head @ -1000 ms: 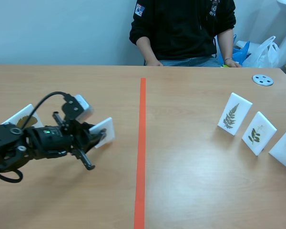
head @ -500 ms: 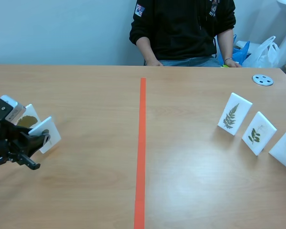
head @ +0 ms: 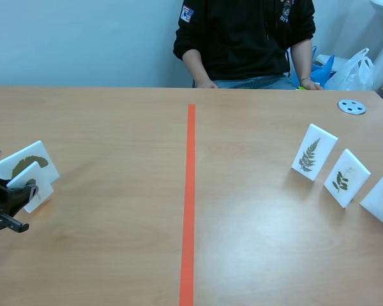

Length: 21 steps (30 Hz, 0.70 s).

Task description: Sort the leaf by its shape. The table is split by an orange tape line. A compound leaf with several leaflets goes to the left side, a simple leaf with one blade goes to the right side. Return to the home posture when a red brick is placed on the table.

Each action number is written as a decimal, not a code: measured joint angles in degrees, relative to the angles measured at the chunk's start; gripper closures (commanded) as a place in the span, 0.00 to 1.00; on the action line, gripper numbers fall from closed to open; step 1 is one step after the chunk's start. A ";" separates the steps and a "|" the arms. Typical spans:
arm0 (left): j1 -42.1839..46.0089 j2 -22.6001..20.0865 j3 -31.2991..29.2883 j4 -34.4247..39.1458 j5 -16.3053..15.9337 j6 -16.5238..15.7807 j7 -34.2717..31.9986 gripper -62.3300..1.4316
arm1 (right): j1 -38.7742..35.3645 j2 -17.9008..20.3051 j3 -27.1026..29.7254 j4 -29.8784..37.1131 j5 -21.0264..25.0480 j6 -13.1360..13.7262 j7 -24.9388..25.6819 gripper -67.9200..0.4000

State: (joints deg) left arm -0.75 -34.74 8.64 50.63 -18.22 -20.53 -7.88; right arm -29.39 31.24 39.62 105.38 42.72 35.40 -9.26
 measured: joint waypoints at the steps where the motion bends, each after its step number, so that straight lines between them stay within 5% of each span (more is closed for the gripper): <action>1: 0.17 0.00 0.00 0.00 0.00 0.37 0.17 0.89 | 0.00 0.00 0.00 0.00 0.00 0.00 0.00 0.26; 5: 0.44 0.02 0.00 0.00 0.11 1.53 0.37 0.85 | 0.00 0.00 0.00 0.00 0.00 0.00 0.00 0.26; 18: 0.44 0.00 0.00 0.00 0.13 1.86 0.35 0.00 | 1.11 0.00 0.00 0.00 0.00 0.00 0.02 0.26; 21: 0.44 0.00 0.00 0.00 0.13 1.86 0.39 0.00 | 1.11 0.00 0.00 0.00 0.00 0.00 0.09 0.26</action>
State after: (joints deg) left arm -0.32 -34.74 8.64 50.63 -18.09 -18.68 -7.49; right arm -28.27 31.24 39.62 105.38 42.72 35.40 -9.17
